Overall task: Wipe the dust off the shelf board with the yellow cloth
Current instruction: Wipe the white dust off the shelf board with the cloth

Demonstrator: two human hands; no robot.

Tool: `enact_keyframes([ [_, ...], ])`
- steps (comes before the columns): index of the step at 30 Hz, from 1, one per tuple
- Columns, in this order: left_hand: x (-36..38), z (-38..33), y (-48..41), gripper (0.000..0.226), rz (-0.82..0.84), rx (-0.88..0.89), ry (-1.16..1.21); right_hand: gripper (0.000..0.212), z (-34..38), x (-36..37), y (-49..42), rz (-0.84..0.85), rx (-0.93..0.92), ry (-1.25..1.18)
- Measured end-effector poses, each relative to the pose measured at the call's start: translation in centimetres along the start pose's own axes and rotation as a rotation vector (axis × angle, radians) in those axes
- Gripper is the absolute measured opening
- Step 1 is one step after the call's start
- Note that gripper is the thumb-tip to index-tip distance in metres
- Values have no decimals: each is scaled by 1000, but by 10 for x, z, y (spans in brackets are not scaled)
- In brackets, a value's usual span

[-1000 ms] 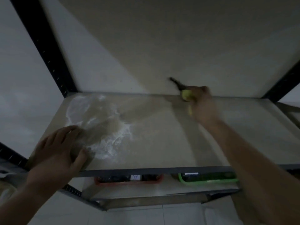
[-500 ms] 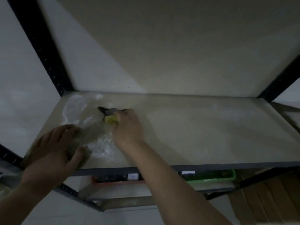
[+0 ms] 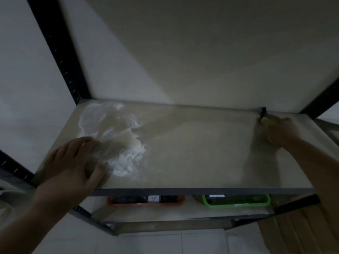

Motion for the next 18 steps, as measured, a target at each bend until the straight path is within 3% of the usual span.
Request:
enact_keyframes([
  [5, 0, -2, 1, 64, -20, 4, -20, 58, 115, 50, 40, -73, -269, -42],
  [8, 1, -2, 2, 59, -45, 5, -28, 42, 205, 74, 104, -128, -399, -106],
  [11, 1, -1, 2, 56, -53, 22, -30, 40, 283, 86, 177, -88, -627, -204],
  [13, 0, -1, 2, 55, -60, 28, -28, 40, 301, 88, 196, 34, -754, -294],
  [15, 0, -1, 3, 56, -71, 28, -22, 40, 293, 77, 184, 143, -751, -427],
  [18, -3, -3, 3, 55, -89, 33, -1, 42, 259, 54, 141, -49, -676, -344],
])
Point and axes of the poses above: each hand's wrist, its own y-axis away from the middle knuckle, its own x-axis out of the palm, z = x × y, the point moved 3 cm from there along -y, towards the middle knuckle, and after that the axes turned 3 degrees about z, right-handed, at the moved point
